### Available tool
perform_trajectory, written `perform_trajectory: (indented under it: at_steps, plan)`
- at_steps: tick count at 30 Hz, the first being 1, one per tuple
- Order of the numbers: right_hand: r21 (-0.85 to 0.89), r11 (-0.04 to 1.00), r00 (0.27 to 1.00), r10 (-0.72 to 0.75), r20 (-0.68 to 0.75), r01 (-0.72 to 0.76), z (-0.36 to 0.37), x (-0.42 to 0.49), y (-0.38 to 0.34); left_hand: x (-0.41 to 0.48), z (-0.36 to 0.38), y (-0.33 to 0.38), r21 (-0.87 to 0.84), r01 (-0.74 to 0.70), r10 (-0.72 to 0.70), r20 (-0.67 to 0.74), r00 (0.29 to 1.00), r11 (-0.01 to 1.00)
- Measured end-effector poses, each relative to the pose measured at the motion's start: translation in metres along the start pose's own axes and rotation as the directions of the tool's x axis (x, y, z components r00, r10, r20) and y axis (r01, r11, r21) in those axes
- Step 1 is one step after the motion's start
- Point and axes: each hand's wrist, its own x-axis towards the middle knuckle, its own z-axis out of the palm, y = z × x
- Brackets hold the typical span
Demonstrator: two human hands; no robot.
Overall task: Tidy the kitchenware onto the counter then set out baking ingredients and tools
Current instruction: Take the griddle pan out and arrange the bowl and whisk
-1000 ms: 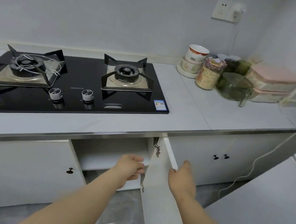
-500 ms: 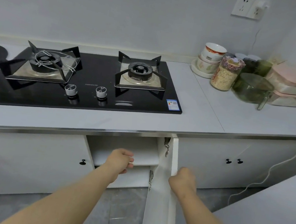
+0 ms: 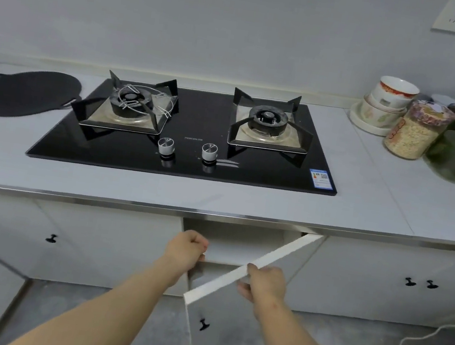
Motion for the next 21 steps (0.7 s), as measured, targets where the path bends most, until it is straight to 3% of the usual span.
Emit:
perform_trajectory:
  at_steps: [4, 7, 10, 13, 17, 19, 21]
  plan:
    - [0.117, 0.992, 0.993, 0.035, 0.115, -0.049, 0.034, -0.008, -0.016, 0.002, -0.025, -0.005, -0.069, 0.025, -0.037, -0.172, 0.984, 0.997]
    - [0.353, 0.898, 0.955, 0.189, 0.229, -0.262, 0.052, -0.016, -0.031, 0.01, -0.037, -0.005, -0.324, 0.179, -0.257, -0.217, 0.942, 0.929]
    - [0.499, 0.775, 0.916, 0.264, 0.303, -0.389, 0.065, -0.024, -0.048, 0.011, -0.041, 0.002, -0.54, 0.376, -0.465, -0.031, 0.885, 0.753]
    - [0.538, 0.755, 0.914, 0.202, 0.352, -0.374, 0.072, -0.023, -0.055, 0.014, -0.043, 0.005, -0.694, 0.484, -0.549, 0.152, 0.822, 0.533]
    - [0.526, 0.788, 0.927, 0.147, 0.344, -0.32, 0.079, -0.016, -0.052, 0.028, -0.048, 0.002, -0.82, 0.401, -0.487, 0.175, 0.856, 0.408]
    - [0.6, 0.714, 0.926, 0.198, 0.321, -0.361, 0.081, -0.018, -0.053, 0.034, -0.051, 0.001, -0.899, 0.354, -0.491, 0.193, 0.85, 0.258]
    - [0.662, 0.648, 0.924, 0.215, 0.316, -0.377, 0.084, -0.02, -0.056, 0.033, -0.053, 0.001, -0.917, 0.343, -0.473, 0.214, 0.855, 0.205]
